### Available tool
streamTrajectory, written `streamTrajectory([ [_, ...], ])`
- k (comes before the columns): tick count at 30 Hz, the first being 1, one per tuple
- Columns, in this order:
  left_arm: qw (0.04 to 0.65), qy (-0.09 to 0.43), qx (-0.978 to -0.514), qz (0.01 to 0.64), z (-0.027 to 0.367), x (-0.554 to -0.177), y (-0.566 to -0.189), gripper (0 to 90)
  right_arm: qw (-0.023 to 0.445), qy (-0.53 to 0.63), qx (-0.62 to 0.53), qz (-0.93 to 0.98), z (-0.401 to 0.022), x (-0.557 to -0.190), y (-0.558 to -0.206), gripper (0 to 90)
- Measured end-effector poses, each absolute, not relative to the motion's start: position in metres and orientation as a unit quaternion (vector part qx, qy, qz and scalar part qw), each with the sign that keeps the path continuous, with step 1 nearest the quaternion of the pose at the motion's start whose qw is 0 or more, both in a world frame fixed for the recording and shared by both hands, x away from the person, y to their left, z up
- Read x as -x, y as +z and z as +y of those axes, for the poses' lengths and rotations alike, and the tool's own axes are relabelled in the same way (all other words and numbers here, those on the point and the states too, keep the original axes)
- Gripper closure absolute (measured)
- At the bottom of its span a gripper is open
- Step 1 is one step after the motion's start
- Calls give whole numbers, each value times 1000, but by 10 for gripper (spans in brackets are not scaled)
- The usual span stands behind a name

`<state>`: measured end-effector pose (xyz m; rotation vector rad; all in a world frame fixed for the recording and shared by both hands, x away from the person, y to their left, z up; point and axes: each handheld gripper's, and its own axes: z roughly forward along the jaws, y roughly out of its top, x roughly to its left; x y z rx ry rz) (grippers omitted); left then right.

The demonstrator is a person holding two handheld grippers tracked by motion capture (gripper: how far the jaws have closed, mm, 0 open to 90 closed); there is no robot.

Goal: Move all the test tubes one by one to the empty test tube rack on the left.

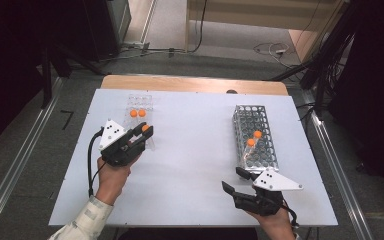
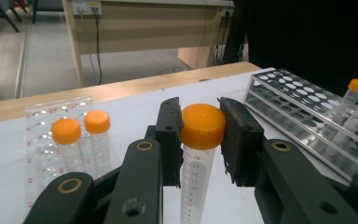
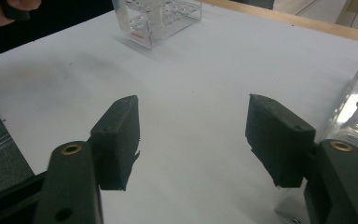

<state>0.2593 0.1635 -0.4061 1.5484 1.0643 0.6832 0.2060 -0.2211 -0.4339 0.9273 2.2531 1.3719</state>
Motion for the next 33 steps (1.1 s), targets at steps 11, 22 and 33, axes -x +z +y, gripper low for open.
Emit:
streamTrajectory([
  [11,539,297,-641,459,172,-266,-400,698,174,474,-354,787,-235,-209,-438,224],
  [22,531,314,-635,464,178,-276,-392,698,177,471,-360,786,-236,-209,-439,224],
  [33,526,334,-620,476,183,-291,-388,699,178,473,-363,783,-238,-209,-438,227],
])
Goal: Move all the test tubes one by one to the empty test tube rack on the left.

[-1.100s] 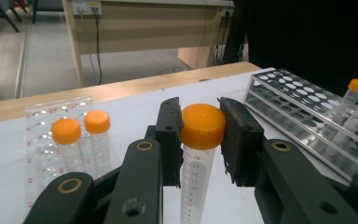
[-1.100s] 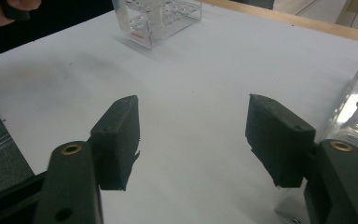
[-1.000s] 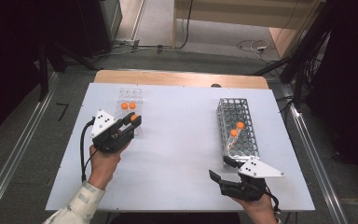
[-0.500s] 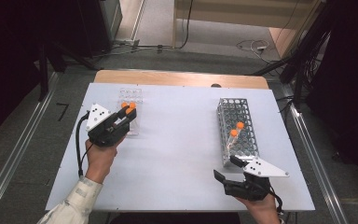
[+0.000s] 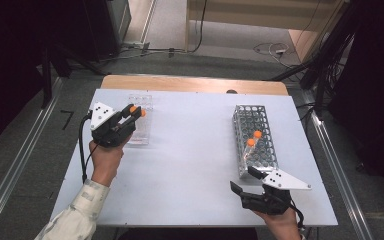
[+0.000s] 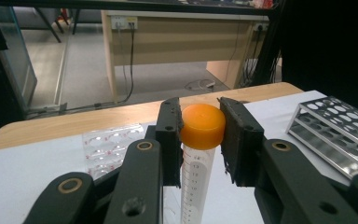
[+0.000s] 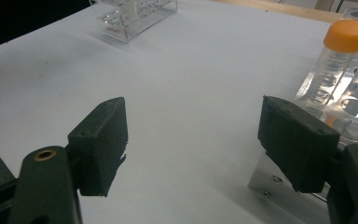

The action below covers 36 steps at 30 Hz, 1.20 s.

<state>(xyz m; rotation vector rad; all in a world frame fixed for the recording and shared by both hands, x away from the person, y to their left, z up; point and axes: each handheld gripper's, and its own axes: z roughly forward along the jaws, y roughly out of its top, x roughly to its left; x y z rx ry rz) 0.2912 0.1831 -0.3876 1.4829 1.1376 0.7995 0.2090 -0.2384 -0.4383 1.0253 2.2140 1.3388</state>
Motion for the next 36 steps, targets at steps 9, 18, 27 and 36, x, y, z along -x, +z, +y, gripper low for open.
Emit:
streamTrajectory([
  [9,505,351,-624,483,180,-304,-395,698,179,476,-364,780,-240,-208,-438,227],
  [18,495,351,-624,492,179,-314,-403,697,179,478,-365,779,-241,-208,-437,228],
  [27,477,343,-633,504,176,-321,-414,691,177,477,-365,780,-240,-207,-438,228],
  [36,467,348,-637,504,172,-322,-421,685,176,479,-364,779,-241,-207,-437,228],
])
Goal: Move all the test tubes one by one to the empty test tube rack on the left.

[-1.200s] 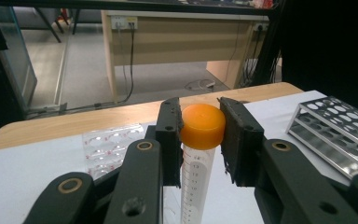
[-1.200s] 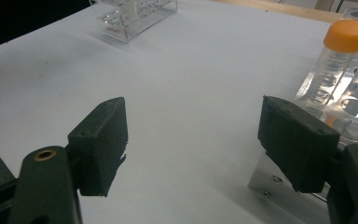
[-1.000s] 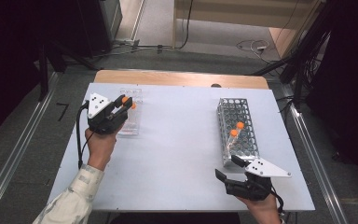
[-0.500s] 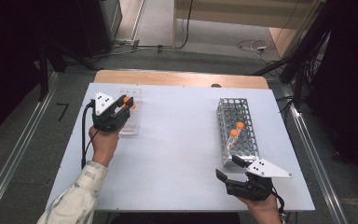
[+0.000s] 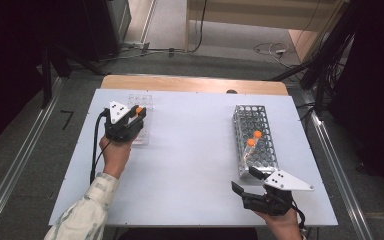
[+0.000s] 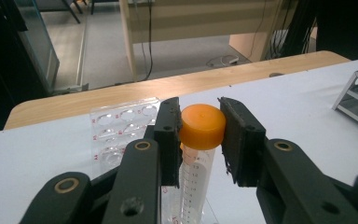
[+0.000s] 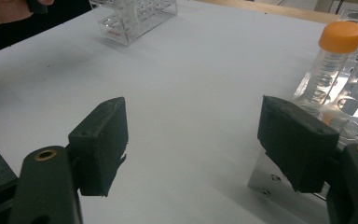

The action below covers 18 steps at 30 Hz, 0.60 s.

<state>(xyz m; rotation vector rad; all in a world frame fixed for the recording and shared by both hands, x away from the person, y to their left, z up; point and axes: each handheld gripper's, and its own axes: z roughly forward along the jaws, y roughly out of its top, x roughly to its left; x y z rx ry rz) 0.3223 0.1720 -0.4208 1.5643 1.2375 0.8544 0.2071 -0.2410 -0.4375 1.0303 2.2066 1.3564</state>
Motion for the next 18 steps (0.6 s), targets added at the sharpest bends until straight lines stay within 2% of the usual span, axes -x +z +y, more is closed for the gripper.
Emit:
streamTrajectory([
  [7,461,346,-638,511,175,-321,-429,676,176,478,-364,780,-240,-207,-438,228],
  [10,465,344,-636,511,175,-321,-428,591,176,477,-364,780,-240,-207,-438,228],
  [14,466,345,-636,509,175,-319,-427,577,176,477,-365,780,-240,-207,-438,228],
  [18,469,344,-634,509,175,-314,-424,493,181,478,-368,776,-242,-208,-437,237],
])
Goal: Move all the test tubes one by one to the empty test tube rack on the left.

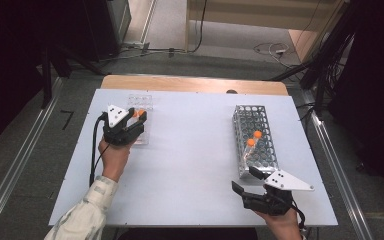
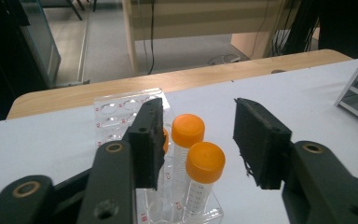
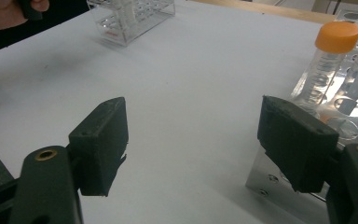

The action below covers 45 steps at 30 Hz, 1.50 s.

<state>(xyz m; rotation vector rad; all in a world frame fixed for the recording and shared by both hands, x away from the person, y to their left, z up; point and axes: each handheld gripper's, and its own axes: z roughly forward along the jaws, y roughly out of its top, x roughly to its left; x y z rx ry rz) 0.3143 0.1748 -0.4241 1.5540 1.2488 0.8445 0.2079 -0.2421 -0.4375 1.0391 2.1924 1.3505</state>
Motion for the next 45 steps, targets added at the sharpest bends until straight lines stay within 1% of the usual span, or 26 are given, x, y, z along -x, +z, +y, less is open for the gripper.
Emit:
streamTrajectory([
  [2,475,344,-631,508,174,-309,-422,443,187,479,-372,773,-244,-209,-437,250],
  [6,484,342,-631,501,172,-297,-421,378,199,476,-384,766,-248,-212,-438,260],
  [8,489,335,-630,501,172,-291,-422,357,210,473,-389,762,-249,-215,-438,271],
  [9,492,332,-630,501,171,-287,-422,332,216,471,-392,760,-250,-217,-438,277],
  [16,506,312,-636,492,166,-265,-427,272,238,461,-413,748,-252,-232,-440,307],
  [20,515,294,-638,491,163,-254,-434,263,250,455,-420,744,-250,-241,-442,353],
  [26,511,280,-652,485,157,-240,-446,263,266,446,-431,738,-246,-256,-445,420],
  [30,505,273,-663,481,152,-235,-453,261,281,436,-445,730,-242,-267,-448,498],
  [34,503,267,-670,476,149,-230,-457,247,291,424,-456,727,-240,-274,-450,553],
  [45,500,259,-680,470,143,-226,-460,224,291,409,-464,729,-235,-284,-456,634],
])
